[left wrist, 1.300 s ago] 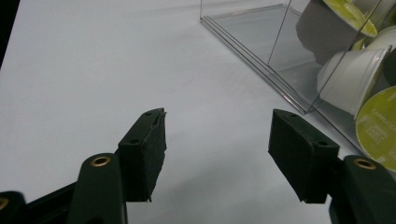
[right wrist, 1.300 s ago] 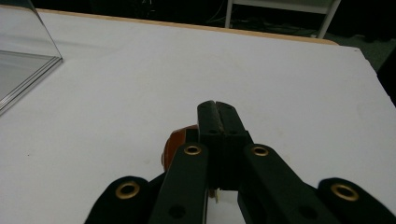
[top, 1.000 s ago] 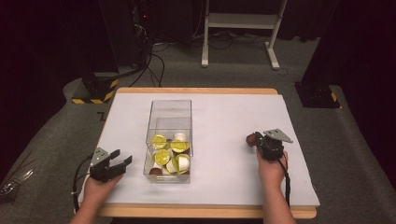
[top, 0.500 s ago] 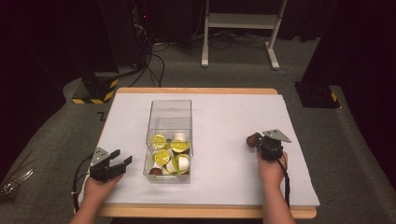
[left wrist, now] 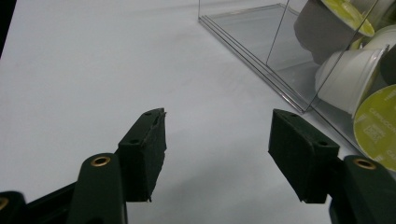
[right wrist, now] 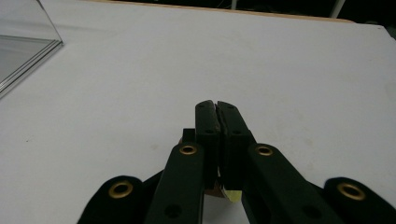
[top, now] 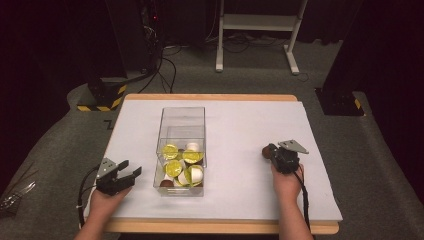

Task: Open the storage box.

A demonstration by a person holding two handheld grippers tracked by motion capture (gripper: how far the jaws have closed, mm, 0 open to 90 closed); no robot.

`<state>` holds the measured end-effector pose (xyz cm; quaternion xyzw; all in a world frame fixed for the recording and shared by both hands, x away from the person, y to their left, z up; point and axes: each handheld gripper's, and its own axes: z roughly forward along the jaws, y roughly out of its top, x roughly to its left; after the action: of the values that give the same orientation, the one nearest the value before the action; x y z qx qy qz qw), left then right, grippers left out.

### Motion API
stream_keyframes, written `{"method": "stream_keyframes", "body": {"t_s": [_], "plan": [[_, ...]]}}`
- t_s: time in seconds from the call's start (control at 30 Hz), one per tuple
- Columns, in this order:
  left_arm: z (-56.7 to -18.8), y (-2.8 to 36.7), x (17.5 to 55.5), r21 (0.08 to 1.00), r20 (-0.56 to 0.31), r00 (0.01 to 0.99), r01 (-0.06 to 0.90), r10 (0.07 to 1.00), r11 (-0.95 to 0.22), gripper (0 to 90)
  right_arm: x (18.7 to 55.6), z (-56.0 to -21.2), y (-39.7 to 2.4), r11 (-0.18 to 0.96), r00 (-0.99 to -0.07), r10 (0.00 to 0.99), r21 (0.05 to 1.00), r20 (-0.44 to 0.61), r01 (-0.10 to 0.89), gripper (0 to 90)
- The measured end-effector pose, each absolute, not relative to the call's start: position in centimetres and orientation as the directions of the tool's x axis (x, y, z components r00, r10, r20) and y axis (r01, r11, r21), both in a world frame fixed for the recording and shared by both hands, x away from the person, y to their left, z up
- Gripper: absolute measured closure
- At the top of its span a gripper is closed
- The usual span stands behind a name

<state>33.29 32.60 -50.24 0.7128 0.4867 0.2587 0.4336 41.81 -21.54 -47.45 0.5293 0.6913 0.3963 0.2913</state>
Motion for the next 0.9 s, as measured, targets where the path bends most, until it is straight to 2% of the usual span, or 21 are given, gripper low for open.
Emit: {"method": "stream_keyframes", "body": {"t_s": [0.27, 0.9], "plan": [[-50.2, 32.6, 33.3, 0.870, -0.054, 0.395, 0.469, 0.917, -0.150, 36.9, 41.6, -47.6, -20.2, 0.149, -0.310, 0.951, 0.852, 0.016, 0.502, 84.5], [-50.2, 32.7, 33.2, 0.870, -0.048, 0.399, 0.467, 0.916, -0.158, 36.9, 41.2, -48.6, -17.7, 0.190, -0.367, 0.930, 0.845, 0.008, 0.500, 83.4]]}}
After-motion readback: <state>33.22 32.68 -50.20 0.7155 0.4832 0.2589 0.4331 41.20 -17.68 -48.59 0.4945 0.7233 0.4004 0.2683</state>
